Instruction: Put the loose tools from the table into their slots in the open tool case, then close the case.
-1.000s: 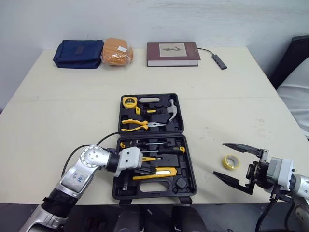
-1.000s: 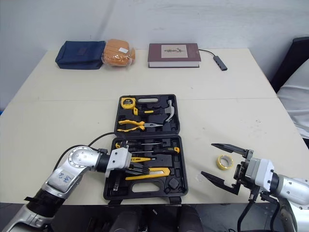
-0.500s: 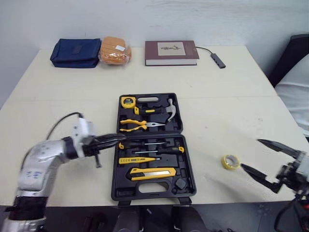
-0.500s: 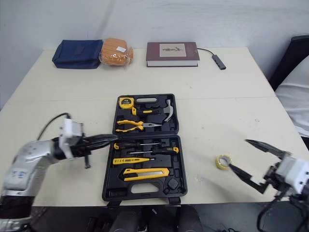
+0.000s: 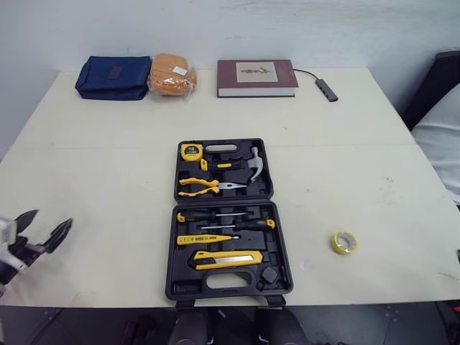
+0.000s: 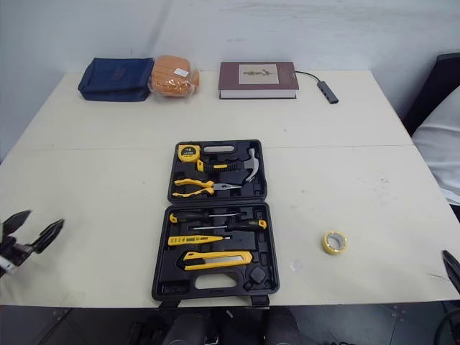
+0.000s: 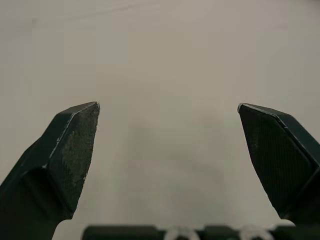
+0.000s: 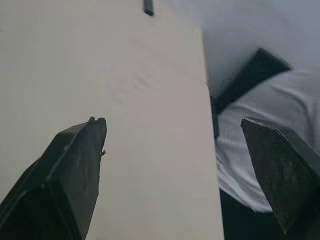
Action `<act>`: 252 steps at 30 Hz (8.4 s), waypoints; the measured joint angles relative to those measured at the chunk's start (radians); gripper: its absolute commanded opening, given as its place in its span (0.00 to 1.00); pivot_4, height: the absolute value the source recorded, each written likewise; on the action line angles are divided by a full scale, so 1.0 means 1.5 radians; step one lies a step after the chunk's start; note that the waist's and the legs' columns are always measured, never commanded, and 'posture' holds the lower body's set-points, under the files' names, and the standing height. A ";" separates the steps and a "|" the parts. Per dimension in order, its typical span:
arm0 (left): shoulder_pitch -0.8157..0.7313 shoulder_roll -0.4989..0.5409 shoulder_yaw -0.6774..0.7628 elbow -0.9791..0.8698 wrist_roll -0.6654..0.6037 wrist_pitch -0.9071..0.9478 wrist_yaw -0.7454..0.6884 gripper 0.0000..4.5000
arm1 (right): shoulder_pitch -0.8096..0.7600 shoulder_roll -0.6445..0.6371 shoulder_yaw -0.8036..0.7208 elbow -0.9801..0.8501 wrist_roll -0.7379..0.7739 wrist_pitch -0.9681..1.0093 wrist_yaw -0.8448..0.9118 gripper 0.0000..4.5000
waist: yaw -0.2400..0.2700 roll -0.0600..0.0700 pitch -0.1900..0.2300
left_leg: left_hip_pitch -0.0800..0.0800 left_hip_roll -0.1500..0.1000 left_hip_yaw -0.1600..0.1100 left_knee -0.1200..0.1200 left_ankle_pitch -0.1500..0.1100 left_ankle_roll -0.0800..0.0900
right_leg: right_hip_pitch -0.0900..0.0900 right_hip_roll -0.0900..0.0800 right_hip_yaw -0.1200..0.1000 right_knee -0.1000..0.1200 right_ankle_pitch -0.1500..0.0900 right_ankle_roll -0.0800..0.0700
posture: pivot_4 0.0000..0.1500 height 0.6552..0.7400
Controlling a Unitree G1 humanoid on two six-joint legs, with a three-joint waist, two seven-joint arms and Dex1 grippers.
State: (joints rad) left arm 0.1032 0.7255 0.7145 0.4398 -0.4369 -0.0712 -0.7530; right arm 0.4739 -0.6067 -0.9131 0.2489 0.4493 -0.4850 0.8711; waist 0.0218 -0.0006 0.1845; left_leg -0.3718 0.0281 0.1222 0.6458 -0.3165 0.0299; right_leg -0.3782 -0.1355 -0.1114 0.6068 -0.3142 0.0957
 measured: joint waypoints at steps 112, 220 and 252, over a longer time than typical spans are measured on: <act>-0.215 0.027 -0.489 -0.561 -0.148 0.271 -0.391 1.00 | -0.584 -0.386 0.720 -0.631 0.000 0.805 0.221 0.03 | -0.011 -0.001 0.001 | -0.003 0.001 0.000 0.004 0.004 0.000 | 0.000 0.003 -0.001 -0.001 0.001 0.001 | 1.00 1.00; -0.096 0.046 -0.427 -0.541 -0.133 0.214 -0.371 1.00 | -0.363 -0.057 0.797 -0.336 -0.093 0.349 0.241 0.00 | -0.016 -0.007 -0.004 | -0.009 0.001 -0.001 0.012 0.004 0.001 | -0.006 0.001 -0.001 0.008 0.000 0.001 | 1.00 1.00; -0.088 0.020 -0.267 -0.357 -0.054 0.209 -0.141 0.50 | -0.396 -0.114 0.566 -0.297 0.000 0.471 0.089 0.00 | -0.016 -0.002 -0.002 | -0.003 0.001 -0.001 0.004 0.001 -0.003 | -0.001 0.001 -0.002 0.001 0.000 0.000 | 1.00 1.00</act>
State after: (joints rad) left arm -0.0283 0.7560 0.3134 -0.0963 -0.5180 0.2425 -0.9647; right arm -0.1204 -0.7779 -0.0635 -0.1972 0.4488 0.2215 1.0045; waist -0.0021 -0.0038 0.1818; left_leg -0.3760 0.0298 0.1206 0.6522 -0.3157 0.0258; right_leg -0.3791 -0.1335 -0.1141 0.6080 -0.3142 0.0952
